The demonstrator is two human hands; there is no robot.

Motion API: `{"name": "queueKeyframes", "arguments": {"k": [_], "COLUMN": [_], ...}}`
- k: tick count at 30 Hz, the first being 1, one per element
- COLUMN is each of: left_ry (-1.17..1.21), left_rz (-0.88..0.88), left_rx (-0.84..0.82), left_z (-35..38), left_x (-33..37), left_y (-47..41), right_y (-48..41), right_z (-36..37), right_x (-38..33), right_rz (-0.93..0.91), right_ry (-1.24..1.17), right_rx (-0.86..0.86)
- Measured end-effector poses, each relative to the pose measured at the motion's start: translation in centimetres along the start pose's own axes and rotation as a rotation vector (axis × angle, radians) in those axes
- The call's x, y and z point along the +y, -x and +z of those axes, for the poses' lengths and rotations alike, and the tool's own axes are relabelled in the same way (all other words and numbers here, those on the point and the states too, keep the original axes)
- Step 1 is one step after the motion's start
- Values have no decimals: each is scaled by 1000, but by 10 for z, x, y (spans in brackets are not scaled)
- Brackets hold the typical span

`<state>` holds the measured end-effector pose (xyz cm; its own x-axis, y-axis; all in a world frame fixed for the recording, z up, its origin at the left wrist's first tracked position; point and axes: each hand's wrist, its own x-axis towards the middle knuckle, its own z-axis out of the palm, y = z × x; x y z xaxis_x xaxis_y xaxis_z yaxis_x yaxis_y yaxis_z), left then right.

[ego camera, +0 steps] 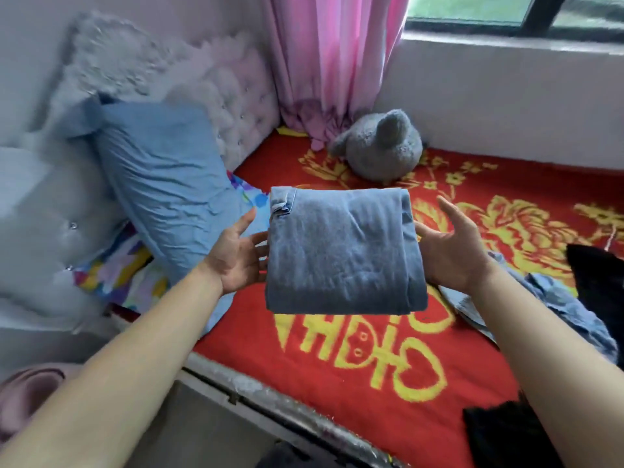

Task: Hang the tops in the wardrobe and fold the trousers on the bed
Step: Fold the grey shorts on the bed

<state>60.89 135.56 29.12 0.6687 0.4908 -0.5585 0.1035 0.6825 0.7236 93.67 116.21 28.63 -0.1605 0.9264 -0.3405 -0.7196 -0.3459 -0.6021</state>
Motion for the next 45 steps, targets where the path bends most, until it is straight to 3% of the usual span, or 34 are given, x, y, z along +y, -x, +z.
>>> {"name": "queueKeyframes", "arguments": {"k": [6, 11, 22, 28, 35, 40, 45], "left_ry": [146, 228, 270, 320, 409, 472, 441], "left_rz": [-10, 82, 367, 478, 601, 799, 952], "left_rx": [192, 360, 576, 632, 936, 1117, 1212], "left_z": [-41, -60, -74, -83, -80, -64, -54], "left_x": [-69, -107, -167, -271, -371, -393, -370], "left_y": [69, 148, 362, 530, 750, 873, 949], "right_y": [-37, -53, -14, 45, 111, 162, 192], "right_z": [17, 64, 211, 307, 470, 583, 672], "right_x": [30, 63, 157, 279, 424, 481, 501], "right_rz": [279, 377, 278, 346, 402, 355, 276], "right_ry": [116, 260, 423, 548, 698, 729, 715], "right_rx": [-99, -133, -284, -409, -620, -787, -876]}}
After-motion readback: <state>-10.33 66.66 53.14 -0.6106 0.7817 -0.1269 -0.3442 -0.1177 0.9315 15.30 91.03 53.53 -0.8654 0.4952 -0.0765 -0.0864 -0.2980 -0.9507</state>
